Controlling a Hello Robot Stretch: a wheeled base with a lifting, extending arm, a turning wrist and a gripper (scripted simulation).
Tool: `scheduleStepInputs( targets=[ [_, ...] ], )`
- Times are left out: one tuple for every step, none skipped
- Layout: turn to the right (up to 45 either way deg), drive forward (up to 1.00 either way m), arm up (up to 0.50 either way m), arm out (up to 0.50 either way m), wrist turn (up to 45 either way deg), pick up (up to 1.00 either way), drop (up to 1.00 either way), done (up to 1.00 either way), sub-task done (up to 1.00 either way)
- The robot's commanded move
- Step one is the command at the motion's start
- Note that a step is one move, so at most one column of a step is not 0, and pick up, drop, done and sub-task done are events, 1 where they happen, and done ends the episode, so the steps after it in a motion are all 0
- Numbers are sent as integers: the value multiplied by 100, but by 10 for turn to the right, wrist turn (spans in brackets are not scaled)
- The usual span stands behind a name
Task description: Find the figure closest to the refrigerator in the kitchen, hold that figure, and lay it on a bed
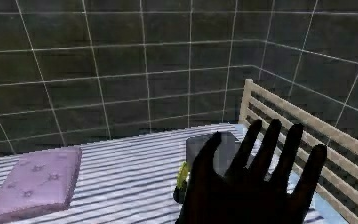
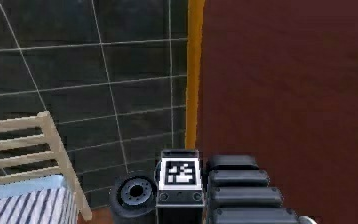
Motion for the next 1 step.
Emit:
scheduleStepInputs(
  targets=[
    [-150, 0, 0, 0, 0, 0, 0, 0, 0]
  ],
)
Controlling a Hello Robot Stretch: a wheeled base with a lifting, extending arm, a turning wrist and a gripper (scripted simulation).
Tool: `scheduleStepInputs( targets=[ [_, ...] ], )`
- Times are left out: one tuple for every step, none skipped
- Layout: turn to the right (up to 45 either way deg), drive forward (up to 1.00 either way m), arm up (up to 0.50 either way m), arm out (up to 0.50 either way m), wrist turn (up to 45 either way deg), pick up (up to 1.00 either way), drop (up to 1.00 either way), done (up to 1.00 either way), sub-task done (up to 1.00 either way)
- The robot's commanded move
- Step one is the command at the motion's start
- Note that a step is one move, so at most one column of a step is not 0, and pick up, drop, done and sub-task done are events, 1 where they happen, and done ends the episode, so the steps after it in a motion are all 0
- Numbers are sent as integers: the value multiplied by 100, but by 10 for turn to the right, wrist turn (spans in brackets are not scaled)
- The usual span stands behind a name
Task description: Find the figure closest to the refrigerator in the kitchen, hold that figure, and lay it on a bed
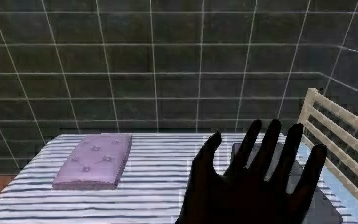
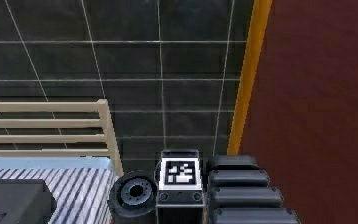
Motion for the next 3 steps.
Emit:
scheduleStepInputs(
  targets=[
    [-420, 0, 0, 0, 0, 0, 0, 0, 0],
    [0, 10, 0, 0, 0, 0, 0, 0, 0],
    [450, 0, 0, 0, 0, 0, 0, 0, 0]
  ],
)
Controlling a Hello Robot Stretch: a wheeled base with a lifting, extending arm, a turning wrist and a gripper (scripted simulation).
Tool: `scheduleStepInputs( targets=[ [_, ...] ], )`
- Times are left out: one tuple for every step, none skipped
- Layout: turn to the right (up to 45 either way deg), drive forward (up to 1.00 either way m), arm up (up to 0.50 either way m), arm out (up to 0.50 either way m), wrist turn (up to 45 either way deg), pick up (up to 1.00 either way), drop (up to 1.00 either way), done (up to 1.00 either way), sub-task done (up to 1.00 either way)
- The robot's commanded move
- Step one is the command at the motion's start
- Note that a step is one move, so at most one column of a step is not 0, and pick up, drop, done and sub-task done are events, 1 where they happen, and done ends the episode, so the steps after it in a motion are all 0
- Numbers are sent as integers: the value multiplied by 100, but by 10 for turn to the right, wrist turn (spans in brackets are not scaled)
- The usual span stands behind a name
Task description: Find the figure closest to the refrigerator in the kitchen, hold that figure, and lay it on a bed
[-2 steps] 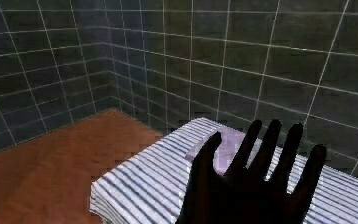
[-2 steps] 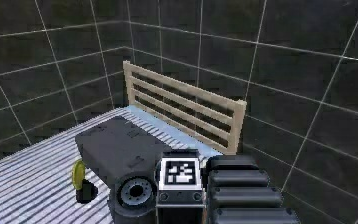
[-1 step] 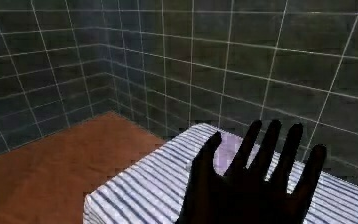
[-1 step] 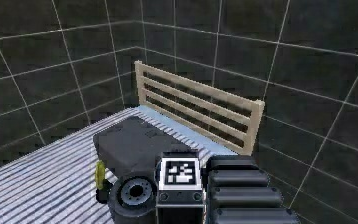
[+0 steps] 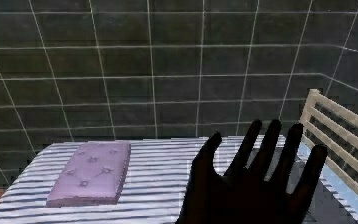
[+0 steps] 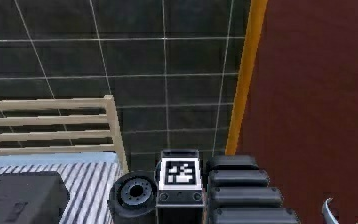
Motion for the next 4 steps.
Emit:
scheduleStepInputs(
  targets=[
    [390, 0, 0, 0, 0, 0, 0, 0, 0],
    [-450, 0, 0, 0, 0, 0, 0, 0, 0],
    [-240, 0, 0, 0, 0, 0, 0, 0, 0],
    [450, 0, 0, 0, 0, 0, 0, 0, 0]
  ],
)
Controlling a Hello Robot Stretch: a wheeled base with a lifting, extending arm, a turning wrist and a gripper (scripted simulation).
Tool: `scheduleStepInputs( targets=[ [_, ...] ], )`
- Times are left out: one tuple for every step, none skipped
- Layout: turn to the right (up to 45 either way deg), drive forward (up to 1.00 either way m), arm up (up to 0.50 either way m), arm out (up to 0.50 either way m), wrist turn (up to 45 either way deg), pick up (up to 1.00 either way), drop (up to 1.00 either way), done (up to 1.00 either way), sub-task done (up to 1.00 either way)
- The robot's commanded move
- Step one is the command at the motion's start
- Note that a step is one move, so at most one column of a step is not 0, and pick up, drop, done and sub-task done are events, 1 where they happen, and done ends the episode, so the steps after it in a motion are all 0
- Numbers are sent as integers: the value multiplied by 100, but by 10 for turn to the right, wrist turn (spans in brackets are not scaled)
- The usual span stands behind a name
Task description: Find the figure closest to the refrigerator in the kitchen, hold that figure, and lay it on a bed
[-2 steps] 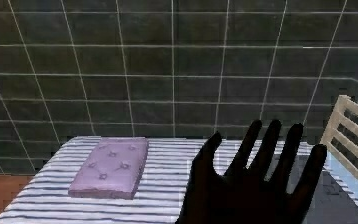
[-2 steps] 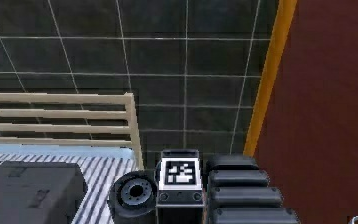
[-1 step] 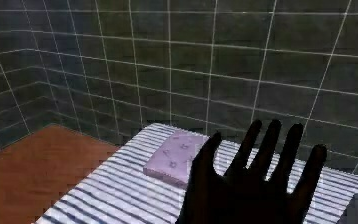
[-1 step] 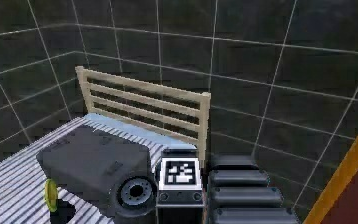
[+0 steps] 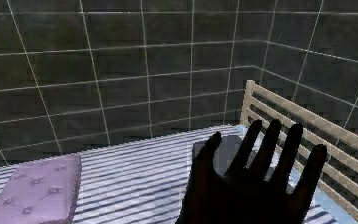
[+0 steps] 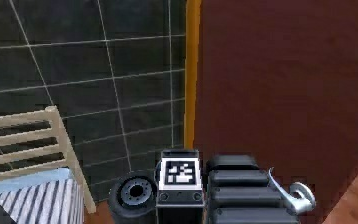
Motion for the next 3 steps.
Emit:
scheduleStepInputs(
  targets=[
    [180, 0, 0, 0, 0, 0, 0, 0, 0],
    [-450, 0, 0, 0, 0, 0, 0, 0, 0],
    [-210, 0, 0, 0, 0, 0, 0, 0, 0]
  ],
)
